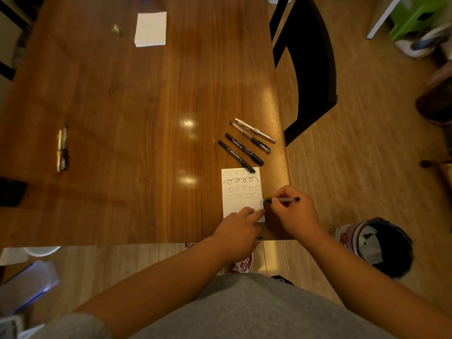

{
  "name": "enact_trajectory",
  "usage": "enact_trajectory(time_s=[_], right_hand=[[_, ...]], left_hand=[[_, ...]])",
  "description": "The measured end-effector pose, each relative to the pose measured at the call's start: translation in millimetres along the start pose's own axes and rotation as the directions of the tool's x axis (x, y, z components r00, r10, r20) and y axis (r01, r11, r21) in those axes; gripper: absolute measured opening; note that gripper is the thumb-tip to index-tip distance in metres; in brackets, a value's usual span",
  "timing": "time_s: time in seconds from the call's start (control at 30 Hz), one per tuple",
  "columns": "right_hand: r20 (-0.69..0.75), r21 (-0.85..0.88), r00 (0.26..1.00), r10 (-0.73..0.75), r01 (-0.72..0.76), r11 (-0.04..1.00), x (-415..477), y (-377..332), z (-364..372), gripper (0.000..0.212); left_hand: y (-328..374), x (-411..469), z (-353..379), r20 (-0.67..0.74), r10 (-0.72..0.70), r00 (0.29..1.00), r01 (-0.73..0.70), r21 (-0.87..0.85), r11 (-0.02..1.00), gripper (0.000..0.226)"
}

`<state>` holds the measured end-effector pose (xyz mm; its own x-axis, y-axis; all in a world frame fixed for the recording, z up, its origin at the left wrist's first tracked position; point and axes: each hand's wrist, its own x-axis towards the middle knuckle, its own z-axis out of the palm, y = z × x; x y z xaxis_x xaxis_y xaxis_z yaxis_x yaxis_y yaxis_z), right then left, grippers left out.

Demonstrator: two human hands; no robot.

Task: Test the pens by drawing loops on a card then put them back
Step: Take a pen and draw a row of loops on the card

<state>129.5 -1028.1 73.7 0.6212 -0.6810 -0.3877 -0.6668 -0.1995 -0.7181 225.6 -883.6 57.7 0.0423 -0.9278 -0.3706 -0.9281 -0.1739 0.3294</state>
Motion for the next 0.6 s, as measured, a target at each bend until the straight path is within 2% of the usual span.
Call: enact_trajectory(time_s=[0.13,0.23,0.33,0.43,0.6], right_hand=[[-0.021,0.011,1.0,-0.001,0.002,1.0,0.0,2.2,-2.0,0.011],[-0.038,0.132,0.999,0.019,-0.014,0.991,-4.7,0.4,-9.0,0.006],[-0.034,0.292,0.995,0.095,-0.081,0.953,-12.9,-3.7,-22.2,0.007],[0.024,0.428,0.986,0.164,-0.158,0.89,-23.1,-8.4,-36.4,0.012],[0.064,0.5,0.983,0.173,-0.182,0.847,-35.9,-21.3,-48.1,0.022]], left_hand=[[0.6,-1.2,0.9,-0.004,-0.023,1.0,0.023,-0.042,0.999,0.04],[3.4,-2.6,-0.3,-0.013,-0.078,0.997,0.075,-0.136,0.988,0.041],[4.4,-6.7,-2.6,-0.127,-0.159,0.979,0.12,-0.273,0.954,0.031],[1.4,-11.6,-5.5,-0.228,-0.259,0.938,0.173,-0.339,0.925,0.026],[1.5,-13.7,-14.3,-0.256,-0.313,0.915,0.193,-0.404,0.894,0.025]])
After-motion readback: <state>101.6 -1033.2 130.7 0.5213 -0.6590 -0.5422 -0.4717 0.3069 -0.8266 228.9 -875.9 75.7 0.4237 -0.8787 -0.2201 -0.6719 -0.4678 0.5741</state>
